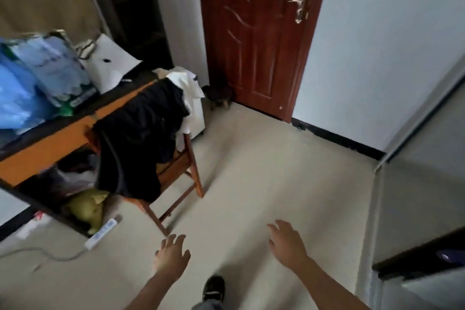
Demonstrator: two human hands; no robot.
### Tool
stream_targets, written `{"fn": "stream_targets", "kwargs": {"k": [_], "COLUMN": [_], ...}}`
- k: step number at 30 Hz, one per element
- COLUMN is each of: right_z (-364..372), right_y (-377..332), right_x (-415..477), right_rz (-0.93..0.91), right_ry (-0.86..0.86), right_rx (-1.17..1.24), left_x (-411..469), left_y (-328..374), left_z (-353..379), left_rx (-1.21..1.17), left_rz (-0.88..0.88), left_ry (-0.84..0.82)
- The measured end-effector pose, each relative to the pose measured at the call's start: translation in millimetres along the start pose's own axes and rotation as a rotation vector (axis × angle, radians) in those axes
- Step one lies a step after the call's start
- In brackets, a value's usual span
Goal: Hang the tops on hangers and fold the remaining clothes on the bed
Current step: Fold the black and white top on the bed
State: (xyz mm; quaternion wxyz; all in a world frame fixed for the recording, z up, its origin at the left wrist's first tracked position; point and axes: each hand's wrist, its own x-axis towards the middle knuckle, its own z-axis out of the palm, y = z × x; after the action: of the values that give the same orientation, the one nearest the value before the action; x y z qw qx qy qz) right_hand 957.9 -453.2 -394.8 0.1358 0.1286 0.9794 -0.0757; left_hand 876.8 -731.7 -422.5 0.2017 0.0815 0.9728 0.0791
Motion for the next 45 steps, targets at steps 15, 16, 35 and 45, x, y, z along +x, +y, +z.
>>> {"fn": "stream_targets", "kwargs": {"k": [15, 16, 35, 45], "right_z": [-76.3, -80.2, -150.4, -188.6], "right_y": [-228.3, -238.6, -289.1, -331.8], "right_x": [91.6, 98.6, 233.4, 322.4], "right_rz": [-0.550, -0.563, -0.439, -0.248], "right_ry": [0.072, 0.088, 0.204, 0.083], "right_rx": [-0.063, -0.068, 0.080, 0.640], "left_x": [-17.5, -12.1, 141.2, 199.8], "left_y": [-170.4, -178.6, -159.5, -129.5], "left_z": [-122.3, -129.6, -259.6, -281.8], "left_rx": [-0.234, -0.244, -0.230, 0.080], "left_rz": [-0.331, -0.335, 0.059, -0.162], "left_ry": [0.398, 0.413, 0.671, 0.588]}}
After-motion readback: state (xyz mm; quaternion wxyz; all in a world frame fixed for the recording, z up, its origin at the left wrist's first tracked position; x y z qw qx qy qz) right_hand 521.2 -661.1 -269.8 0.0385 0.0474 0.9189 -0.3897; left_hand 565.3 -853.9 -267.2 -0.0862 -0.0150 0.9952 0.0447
